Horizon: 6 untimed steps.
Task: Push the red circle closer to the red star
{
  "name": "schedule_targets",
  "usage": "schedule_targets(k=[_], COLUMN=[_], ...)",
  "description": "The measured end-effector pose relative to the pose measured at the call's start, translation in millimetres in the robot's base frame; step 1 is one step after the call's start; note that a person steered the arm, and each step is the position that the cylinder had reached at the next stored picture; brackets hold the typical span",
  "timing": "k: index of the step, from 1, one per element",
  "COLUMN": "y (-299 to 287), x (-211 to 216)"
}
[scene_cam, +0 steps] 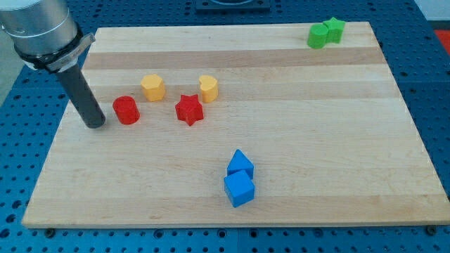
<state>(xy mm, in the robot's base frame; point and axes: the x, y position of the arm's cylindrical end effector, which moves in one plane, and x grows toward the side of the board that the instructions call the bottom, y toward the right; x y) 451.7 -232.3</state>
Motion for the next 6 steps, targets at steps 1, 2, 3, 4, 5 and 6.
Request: schedule_targets(k=[1, 2, 3, 4, 5, 6], y=[35, 55, 39, 13, 10, 20], x=[0, -6, -6, -12, -28, -42])
